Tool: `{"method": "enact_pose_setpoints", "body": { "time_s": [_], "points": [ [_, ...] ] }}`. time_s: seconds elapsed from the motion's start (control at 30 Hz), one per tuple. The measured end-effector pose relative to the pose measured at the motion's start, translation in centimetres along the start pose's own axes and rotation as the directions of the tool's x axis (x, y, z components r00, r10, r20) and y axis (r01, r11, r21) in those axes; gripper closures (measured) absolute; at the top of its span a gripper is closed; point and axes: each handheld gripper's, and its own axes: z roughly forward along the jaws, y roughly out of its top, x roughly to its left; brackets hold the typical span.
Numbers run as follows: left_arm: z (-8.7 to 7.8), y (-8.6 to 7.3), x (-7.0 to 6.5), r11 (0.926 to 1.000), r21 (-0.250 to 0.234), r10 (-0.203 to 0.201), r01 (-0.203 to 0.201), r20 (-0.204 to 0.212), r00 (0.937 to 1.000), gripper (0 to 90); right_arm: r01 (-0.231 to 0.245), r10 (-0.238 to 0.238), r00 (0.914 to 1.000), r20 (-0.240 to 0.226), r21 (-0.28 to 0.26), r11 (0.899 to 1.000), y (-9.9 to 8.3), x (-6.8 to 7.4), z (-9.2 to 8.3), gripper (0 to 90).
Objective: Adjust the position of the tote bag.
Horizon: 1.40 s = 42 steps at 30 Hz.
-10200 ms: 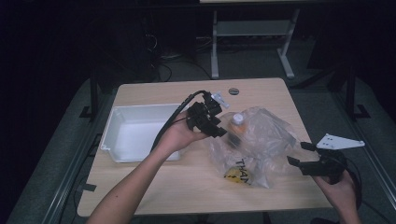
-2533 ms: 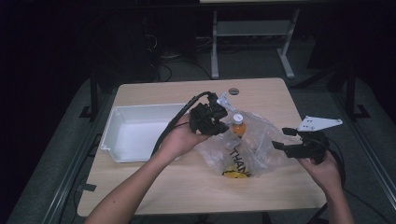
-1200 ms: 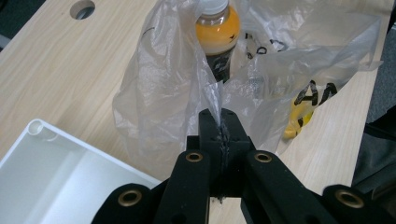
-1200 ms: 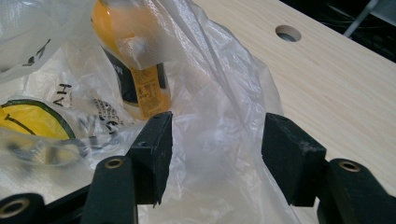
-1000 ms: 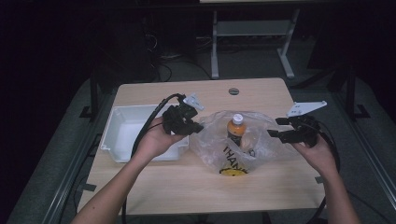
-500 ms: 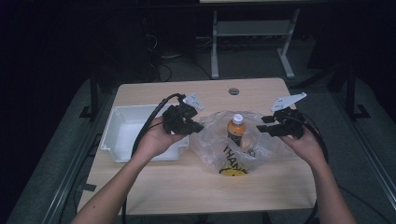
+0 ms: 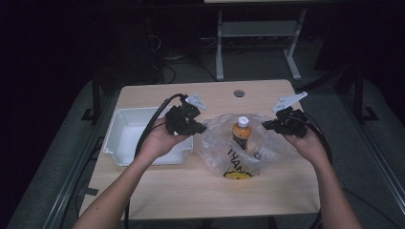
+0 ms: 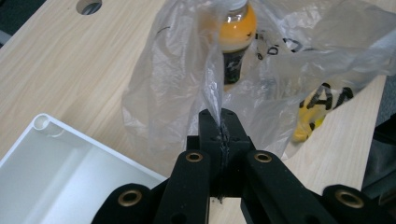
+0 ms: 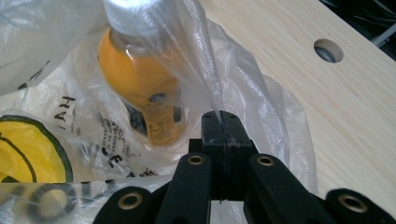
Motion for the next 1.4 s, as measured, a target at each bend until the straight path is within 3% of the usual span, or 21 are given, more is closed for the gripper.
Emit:
{"method": "enact_pose_setpoints", "body": {
  "time_s": [0.17,0.37,0.5,0.83,1.13,1.4],
  "points": [
    [0.2,0.1,0.5,1.0,-0.006,-0.005,0.004,-0.02,0.9998,90.0,-0.039,0.039,0.9992,-0.001,-0.051,0.998,0.3,-0.9,-0.5,89.7],
    [0.9,0.1,1.7,0.9992,-0.001,-0.039,0.039,-0.041,0.9984,90.0,-0.083,0.083,0.9965,0.002,-0.037,0.996,0.8,-1.9,0.0,89.8],
    [1.5,0.1,1.8,0.9991,0.02,-0.036,0.037,-0.05,0.9981,90.0,-0.095,0.095,0.9954,0.005,-0.006,0.995,1.0,-2.1,0.8,89.8],
    [3.8,-0.9,0.9,0.9974,0.064,-0.031,0.033,-0.034,0.9989,90.0,-0.13,0.131,0.991,-0.027,0.033,0.991,-0.5,-2.1,1.9,89.7],
    [5.2,-1.0,-0.3,0.9942,0.108,0.008,-0.003,-0.044,0.999,90.0,-0.131,0.133,0.9906,-0.03,0.062,0.989,-1.1,-1.7,2.9,89.7],
    [6.3,-1.0,-0.8,0.9924,0.123,0.004,0.0,-0.031,0.9995,90.0,-0.136,0.14,0.9894,-0.038,0.096,0.986,-1.2,-1.9,3.5,89.7]
  ]
}}
